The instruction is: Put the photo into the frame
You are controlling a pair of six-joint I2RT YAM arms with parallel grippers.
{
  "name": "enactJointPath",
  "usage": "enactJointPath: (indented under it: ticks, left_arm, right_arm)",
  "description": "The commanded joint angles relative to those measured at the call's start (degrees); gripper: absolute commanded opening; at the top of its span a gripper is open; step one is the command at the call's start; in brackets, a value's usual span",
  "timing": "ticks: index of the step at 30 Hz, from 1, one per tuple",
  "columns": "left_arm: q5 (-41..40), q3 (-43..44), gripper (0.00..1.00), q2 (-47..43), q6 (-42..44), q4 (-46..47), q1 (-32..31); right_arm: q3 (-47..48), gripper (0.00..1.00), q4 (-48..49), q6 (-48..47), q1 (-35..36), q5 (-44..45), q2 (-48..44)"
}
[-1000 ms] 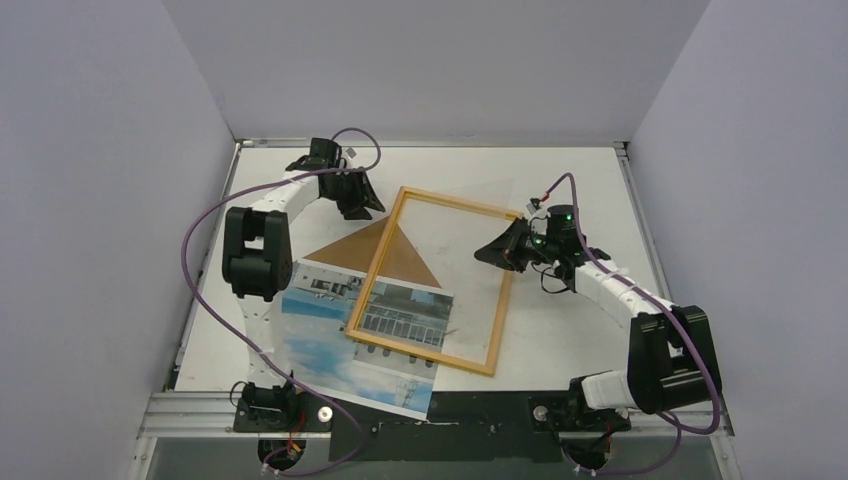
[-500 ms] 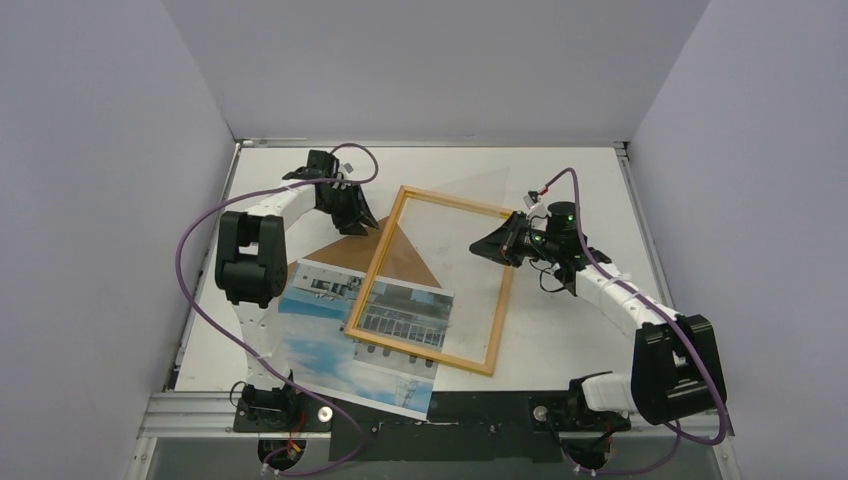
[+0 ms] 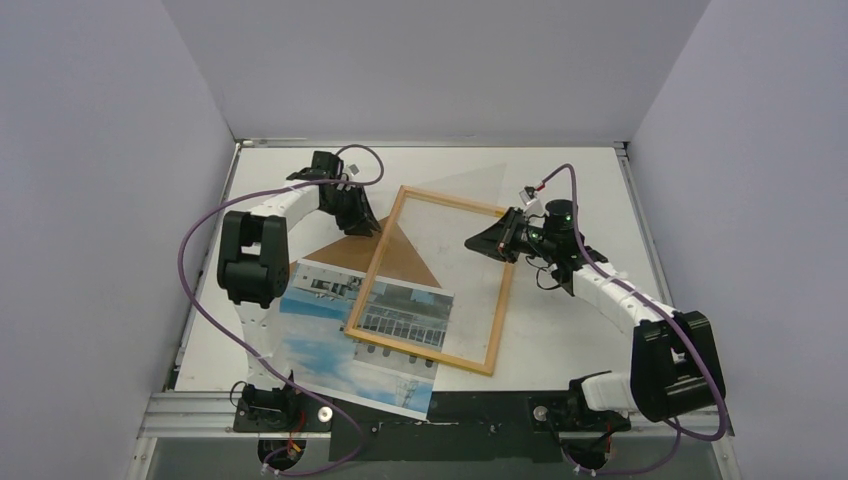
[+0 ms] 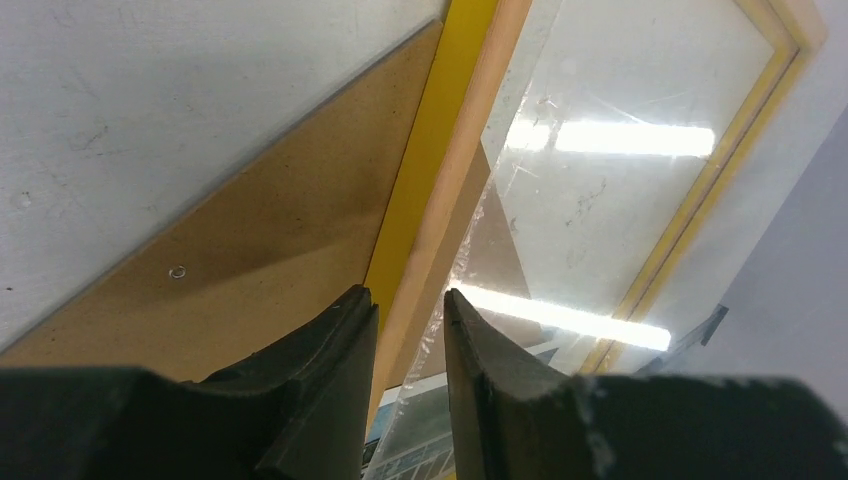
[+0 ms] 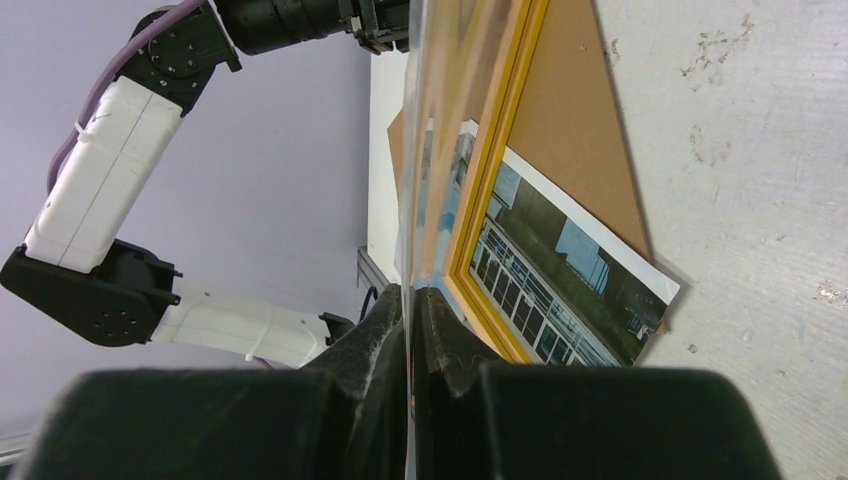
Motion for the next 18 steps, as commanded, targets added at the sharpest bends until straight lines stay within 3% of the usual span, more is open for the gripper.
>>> enactJointPath:
  ticks: [1, 14, 18]
  left_arm:
    - [1.76, 0.7, 0.29, 1.25, 1.27, 0.14, -0.18]
    - [1.43, 0.78, 0.28, 2.12, 1.41, 0.03, -0.27]
    - [1.81, 1.13, 0.33, 2.6, 1.61, -0.04, -0.51]
  right_arm:
    - [1.57, 0.0, 6.02, -0.01, 1.32, -0.68, 1.41]
    - [0.66, 0.0, 1.26, -6.34, 2.51, 2.99, 5.87]
    - [-0.25, 0.0, -0.81, -7.79, 1.93, 4.22, 4.53]
